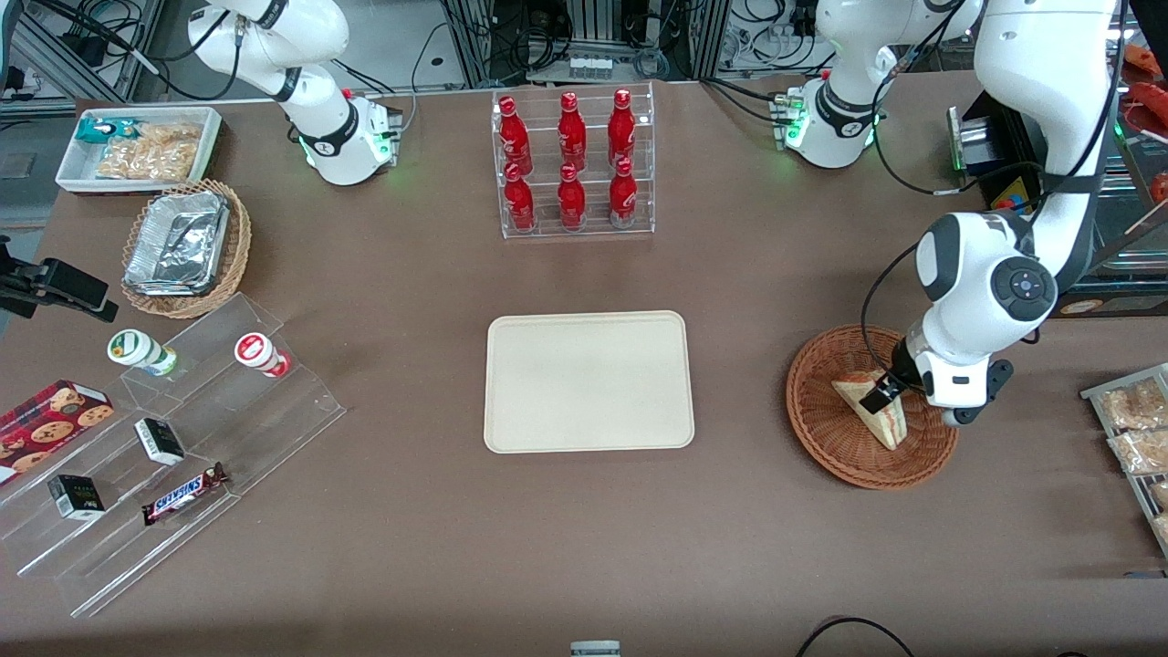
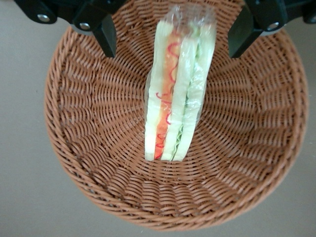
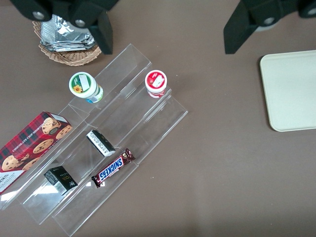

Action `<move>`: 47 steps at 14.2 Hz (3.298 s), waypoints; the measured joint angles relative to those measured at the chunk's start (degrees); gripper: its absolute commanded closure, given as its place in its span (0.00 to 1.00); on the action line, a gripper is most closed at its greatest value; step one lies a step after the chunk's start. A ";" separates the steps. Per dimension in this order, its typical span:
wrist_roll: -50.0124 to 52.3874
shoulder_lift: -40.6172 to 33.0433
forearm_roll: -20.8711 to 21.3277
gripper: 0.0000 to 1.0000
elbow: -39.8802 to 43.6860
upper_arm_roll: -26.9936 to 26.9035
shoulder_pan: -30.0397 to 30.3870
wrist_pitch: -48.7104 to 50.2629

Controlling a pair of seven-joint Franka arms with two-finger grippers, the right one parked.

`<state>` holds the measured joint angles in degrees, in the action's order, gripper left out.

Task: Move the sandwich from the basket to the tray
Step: 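Lower the left gripper and close it on the wrapped sandwich, then lift the sandwich and carry it with the left gripper toward the tray, then lower the sandwich onto the cream tray and open the left gripper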

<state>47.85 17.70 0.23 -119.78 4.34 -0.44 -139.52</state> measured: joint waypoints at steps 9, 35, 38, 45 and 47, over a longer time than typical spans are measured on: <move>1.18 3.65 -0.11 0.94 0.08 0.01 -0.01 -2.05; 4.91 25.87 2.26 1.00 41.28 2.85 -37.49 19.92; 6.05 27.50 2.24 1.00 41.65 3.41 -37.70 18.86; 6.62 28.56 -0.51 0.00 42.17 3.51 -37.69 17.69; 5.97 28.56 -0.51 0.00 42.46 3.53 -37.69 17.68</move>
<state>53.83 46.27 -0.29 -77.32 7.87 -38.13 -121.84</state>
